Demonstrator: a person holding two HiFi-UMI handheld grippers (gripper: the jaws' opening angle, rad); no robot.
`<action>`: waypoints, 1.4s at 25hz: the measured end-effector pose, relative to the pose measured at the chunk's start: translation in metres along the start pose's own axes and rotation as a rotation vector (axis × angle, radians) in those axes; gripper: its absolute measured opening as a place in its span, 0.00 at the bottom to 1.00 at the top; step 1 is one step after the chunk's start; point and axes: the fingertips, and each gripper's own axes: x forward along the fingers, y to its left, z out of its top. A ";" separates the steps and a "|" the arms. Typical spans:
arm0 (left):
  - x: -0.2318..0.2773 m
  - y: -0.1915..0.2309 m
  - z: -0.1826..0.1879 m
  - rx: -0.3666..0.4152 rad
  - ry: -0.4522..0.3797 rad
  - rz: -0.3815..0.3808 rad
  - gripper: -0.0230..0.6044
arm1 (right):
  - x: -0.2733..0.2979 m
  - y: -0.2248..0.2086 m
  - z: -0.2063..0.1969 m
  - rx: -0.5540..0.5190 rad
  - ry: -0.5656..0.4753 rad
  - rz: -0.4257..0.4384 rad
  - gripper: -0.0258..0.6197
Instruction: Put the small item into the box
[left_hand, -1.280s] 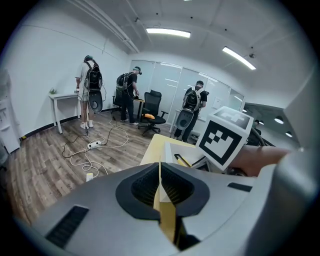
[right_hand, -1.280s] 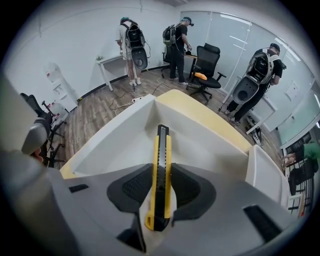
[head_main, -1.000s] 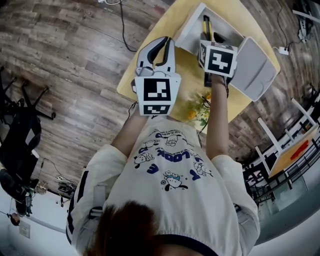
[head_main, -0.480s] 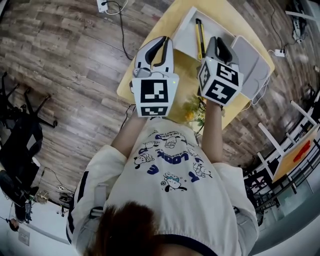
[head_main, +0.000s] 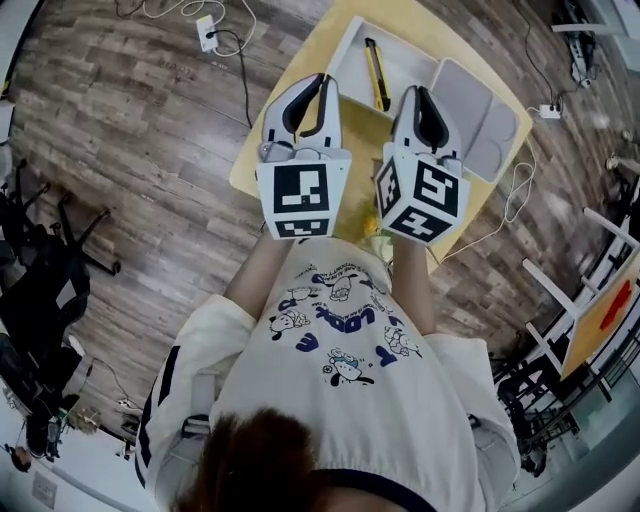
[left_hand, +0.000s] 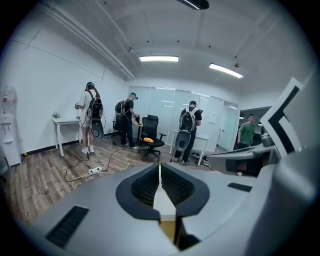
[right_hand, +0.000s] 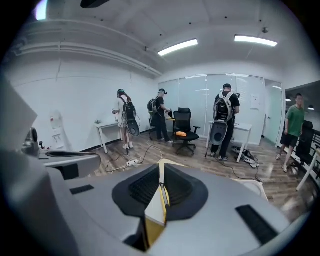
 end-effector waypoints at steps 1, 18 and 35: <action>-0.005 -0.004 0.004 0.005 -0.014 0.000 0.08 | -0.007 0.000 0.003 0.004 -0.019 0.003 0.11; -0.083 -0.064 0.047 0.074 -0.179 0.020 0.08 | -0.111 -0.009 0.029 0.028 -0.231 0.048 0.11; -0.120 -0.093 0.059 0.103 -0.243 0.034 0.08 | -0.151 -0.009 0.032 0.019 -0.297 0.088 0.10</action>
